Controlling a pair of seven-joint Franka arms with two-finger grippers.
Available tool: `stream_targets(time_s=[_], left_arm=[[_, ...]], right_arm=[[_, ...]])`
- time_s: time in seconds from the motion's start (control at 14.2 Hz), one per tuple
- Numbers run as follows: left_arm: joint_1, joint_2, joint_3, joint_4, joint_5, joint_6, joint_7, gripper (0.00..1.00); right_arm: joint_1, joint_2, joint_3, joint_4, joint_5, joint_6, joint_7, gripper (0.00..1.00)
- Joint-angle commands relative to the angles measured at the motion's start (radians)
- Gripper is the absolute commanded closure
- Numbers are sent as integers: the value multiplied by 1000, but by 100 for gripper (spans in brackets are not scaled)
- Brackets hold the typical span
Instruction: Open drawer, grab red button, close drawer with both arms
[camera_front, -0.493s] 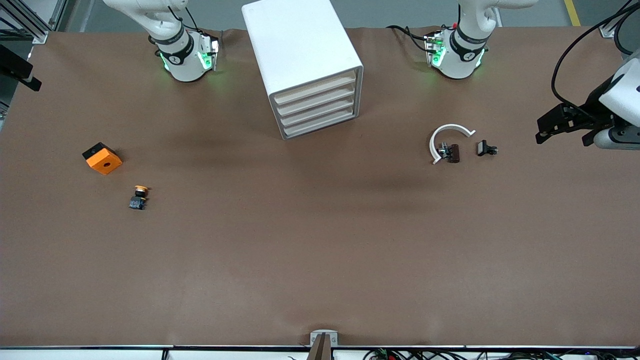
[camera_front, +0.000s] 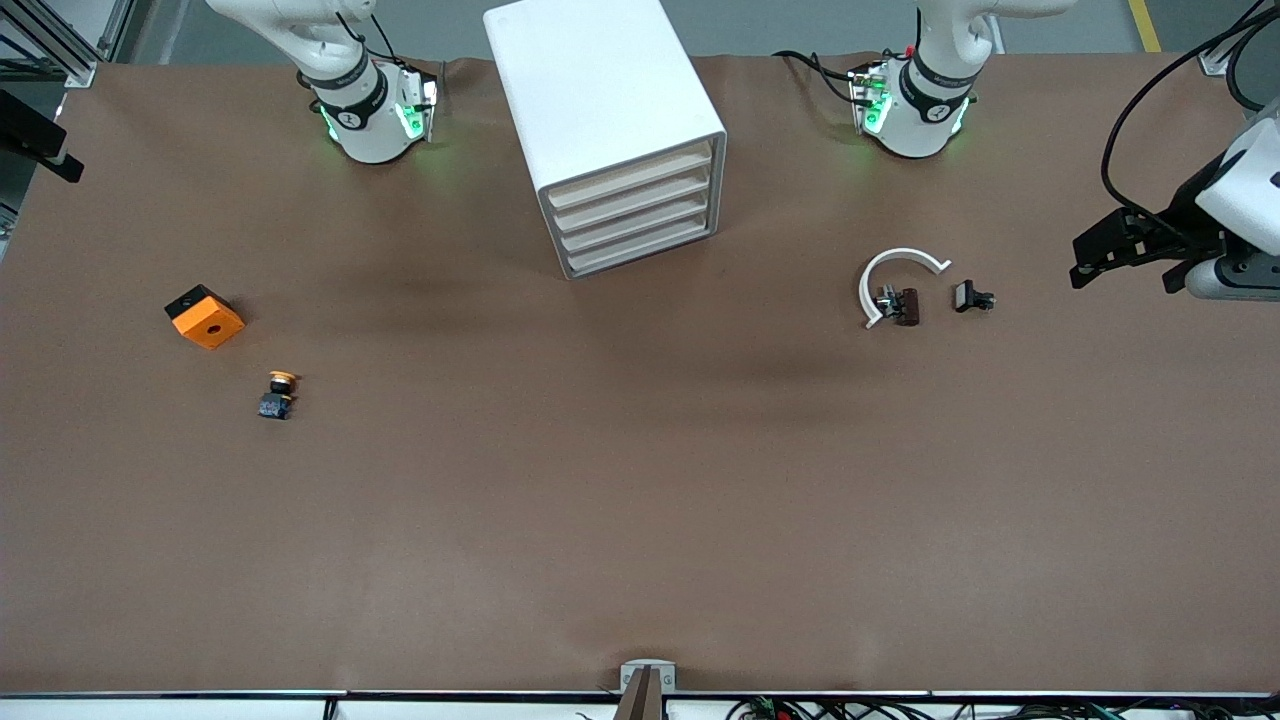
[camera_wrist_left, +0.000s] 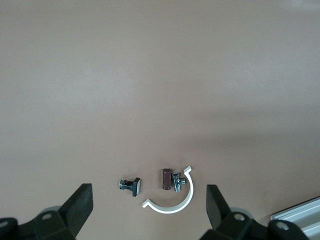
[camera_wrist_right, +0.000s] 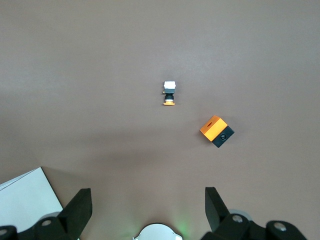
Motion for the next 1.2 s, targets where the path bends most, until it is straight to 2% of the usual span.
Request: stream_targets(time_s=[0.0,0.28,0.63,0.91,1.13], left_arm=[[17,14,-4,22,-2,-52,6,0],[2,89,-8,-18,-3,-52,-25,0],[-7,254,-41,-19,-43,-48,-75,0],[-71,377,-70,-16,-54,-37,-285,0],[-125,419,-81,-12,-56,-28,-480,0]], right_arm=[[-10,-28,7,-27,13,3,12,0],[-6,-26,8,-24,13,3,10,0],[-4,-17,14,5,12,1,12,0],[-4,-12,14,14,13,3,3,0],[-3,18,14,14,10,3,9,0]])
